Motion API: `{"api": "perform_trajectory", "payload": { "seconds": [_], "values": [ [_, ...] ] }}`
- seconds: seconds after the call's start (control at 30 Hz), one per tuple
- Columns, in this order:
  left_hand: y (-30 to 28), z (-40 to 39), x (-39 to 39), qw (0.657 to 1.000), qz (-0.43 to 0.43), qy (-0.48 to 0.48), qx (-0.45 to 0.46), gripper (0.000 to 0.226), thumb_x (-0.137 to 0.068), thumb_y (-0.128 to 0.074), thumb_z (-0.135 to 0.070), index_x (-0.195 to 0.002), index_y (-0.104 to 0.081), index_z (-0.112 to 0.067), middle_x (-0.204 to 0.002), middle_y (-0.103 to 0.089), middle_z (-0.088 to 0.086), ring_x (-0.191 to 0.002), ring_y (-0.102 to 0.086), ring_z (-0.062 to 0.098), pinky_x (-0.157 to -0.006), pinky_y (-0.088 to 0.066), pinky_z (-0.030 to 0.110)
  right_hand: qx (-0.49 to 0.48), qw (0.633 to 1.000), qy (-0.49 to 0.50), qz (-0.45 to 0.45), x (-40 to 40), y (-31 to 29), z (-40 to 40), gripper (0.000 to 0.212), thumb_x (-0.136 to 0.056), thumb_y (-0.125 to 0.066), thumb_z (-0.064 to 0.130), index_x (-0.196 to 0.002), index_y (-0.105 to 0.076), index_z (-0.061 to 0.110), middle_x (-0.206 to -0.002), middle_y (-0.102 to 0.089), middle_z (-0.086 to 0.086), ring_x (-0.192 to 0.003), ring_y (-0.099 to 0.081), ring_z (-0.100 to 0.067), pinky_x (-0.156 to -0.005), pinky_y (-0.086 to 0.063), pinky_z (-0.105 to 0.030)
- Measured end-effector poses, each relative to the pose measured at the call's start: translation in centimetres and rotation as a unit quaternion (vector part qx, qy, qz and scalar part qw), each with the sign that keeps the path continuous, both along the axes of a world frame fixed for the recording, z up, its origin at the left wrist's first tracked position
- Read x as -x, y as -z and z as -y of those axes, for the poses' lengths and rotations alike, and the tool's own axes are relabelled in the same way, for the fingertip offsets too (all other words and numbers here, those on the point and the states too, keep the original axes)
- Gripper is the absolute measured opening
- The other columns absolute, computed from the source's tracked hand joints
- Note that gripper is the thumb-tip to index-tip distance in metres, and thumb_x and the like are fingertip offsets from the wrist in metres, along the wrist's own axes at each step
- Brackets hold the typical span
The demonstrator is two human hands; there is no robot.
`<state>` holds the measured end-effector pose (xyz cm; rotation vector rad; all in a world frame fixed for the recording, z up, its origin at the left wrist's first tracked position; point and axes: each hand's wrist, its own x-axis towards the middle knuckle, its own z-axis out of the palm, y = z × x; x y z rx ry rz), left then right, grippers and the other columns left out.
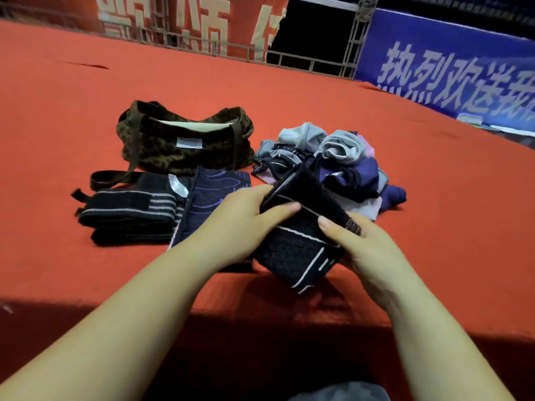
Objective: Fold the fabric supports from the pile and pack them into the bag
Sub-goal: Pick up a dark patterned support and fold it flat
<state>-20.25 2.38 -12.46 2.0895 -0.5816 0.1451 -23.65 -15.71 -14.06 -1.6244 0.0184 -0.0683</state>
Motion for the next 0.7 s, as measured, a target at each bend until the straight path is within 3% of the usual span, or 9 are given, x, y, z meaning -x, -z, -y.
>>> {"api": "perform_trajectory", "payload": {
  "seconds": [0.1, 0.2, 0.23, 0.33, 0.4, 0.47, 0.53, 0.63, 0.7],
  "values": [
    [0.0, -0.7, -0.5, 0.994, -0.020, -0.077, 0.081, 0.025, -0.095, -0.050, -0.036, -0.090, -0.064, -0.016, -0.093, -0.069, -0.005, -0.086, -0.060, 0.007, -0.078, -0.042, 0.022, -0.092, 0.991, -0.059, -0.076, -0.7, 1.4, -1.8, 0.046, -0.072, -0.062, 0.032, -0.114, -0.061, 0.014, -0.105, -0.072, -0.002, -0.088, -0.069, -0.014, -0.069, -0.055, -0.025],
    [0.3, -1.5, -1.4, 0.981, -0.069, -0.143, 0.109, 0.031, -0.098, -0.042, -0.038, -0.089, -0.059, -0.013, -0.093, -0.063, -0.003, -0.088, -0.055, 0.011, -0.072, -0.034, 0.026, -0.107, 0.990, -0.048, -0.084, -2.3, 2.2, -3.7, 0.030, -0.087, -0.056, 0.023, -0.114, -0.063, 0.011, -0.106, -0.072, -0.006, -0.093, -0.068, -0.022, -0.080, -0.055, -0.036],
    [0.5, -1.9, -1.7, 0.977, -0.092, -0.158, 0.113, 0.032, -0.098, -0.041, -0.039, -0.093, -0.057, -0.012, -0.097, -0.062, -0.002, -0.093, -0.054, 0.014, -0.074, -0.032, 0.028, -0.105, 0.991, -0.034, -0.078, -2.9, 2.3, -4.3, 0.025, -0.091, -0.054, 0.020, -0.112, -0.063, 0.009, -0.105, -0.072, -0.008, -0.091, -0.068, -0.022, -0.077, -0.056, -0.036],
    [1.4, -3.3, -2.7, 0.969, -0.125, -0.194, 0.089, 0.031, -0.098, -0.040, -0.038, -0.104, -0.053, -0.011, -0.107, -0.058, 0.002, -0.100, -0.051, 0.020, -0.076, -0.029, 0.029, -0.019, 0.999, 0.012, -0.047, -5.0, 2.4, -5.9, 0.018, -0.094, -0.053, 0.019, -0.101, -0.066, 0.009, -0.095, -0.072, -0.006, -0.077, -0.064, -0.016, -0.057, -0.050, -0.025],
    [1.8, -4.4, -3.3, 0.967, -0.111, -0.217, 0.072, 0.026, -0.097, -0.043, -0.030, -0.114, -0.048, -0.011, -0.105, -0.056, 0.002, -0.101, -0.052, 0.022, -0.076, -0.031, 0.029, 0.039, 0.999, 0.026, -0.022, -6.2, 2.6, -6.8, 0.019, -0.093, -0.055, 0.022, -0.099, -0.066, 0.009, -0.092, -0.072, -0.004, -0.077, -0.064, -0.014, -0.061, -0.051, -0.025],
    [2.0, -5.4, -3.9, 0.965, -0.084, -0.243, 0.053, 0.035, -0.094, -0.047, -0.020, -0.126, -0.036, -0.011, -0.093, -0.054, -0.002, -0.091, -0.053, 0.022, -0.073, -0.032, 0.030, 0.076, 0.997, 0.032, -0.006, -7.7, 2.7, -7.5, 0.020, -0.091, -0.059, 0.024, -0.099, -0.066, 0.007, -0.088, -0.072, -0.002, -0.077, -0.065, -0.012, -0.071, -0.051, -0.026],
    [2.2, -6.2, -4.7, 0.965, -0.056, -0.255, 0.029, 0.045, -0.092, -0.048, -0.014, -0.130, -0.026, -0.015, -0.083, -0.053, -0.004, -0.082, -0.053, 0.022, -0.073, -0.038, 0.033, 0.091, 0.995, 0.027, 0.002, -9.2, 2.7, -8.2, 0.020, -0.089, -0.061, 0.023, -0.102, -0.065, 0.007, -0.087, -0.073, -0.002, -0.076, -0.067, -0.010, -0.070, -0.051, -0.023],
    [2.4, -7.3, -6.5, 0.969, -0.043, -0.244, 0.010, 0.045, -0.092, -0.047, -0.014, -0.128, -0.023, -0.024, -0.106, -0.056, 0.003, -0.090, -0.058, 0.024, -0.083, -0.044, 0.037, 0.144, 0.988, 0.050, 0.039, -11.9, 2.8, -9.0, 0.031, -0.086, -0.066, 0.026, -0.111, -0.057, 0.011, -0.084, -0.069, -0.002, -0.073, -0.063, -0.010, -0.068, -0.048, -0.026],
    [2.5, -7.8, -8.0, 0.973, -0.052, -0.224, -0.014, 0.039, -0.094, -0.046, -0.015, -0.126, -0.027, -0.025, -0.121, -0.051, 0.007, -0.097, -0.056, 0.022, -0.086, -0.041, 0.034, 0.178, 0.979, 0.073, 0.071, -13.2, 2.7, -9.3, 0.032, -0.086, -0.067, 0.024, -0.110, -0.047, 0.023, -0.076, -0.060, 0.006, -0.070, -0.056, -0.004, -0.070, -0.043, -0.022]
  ]
}}
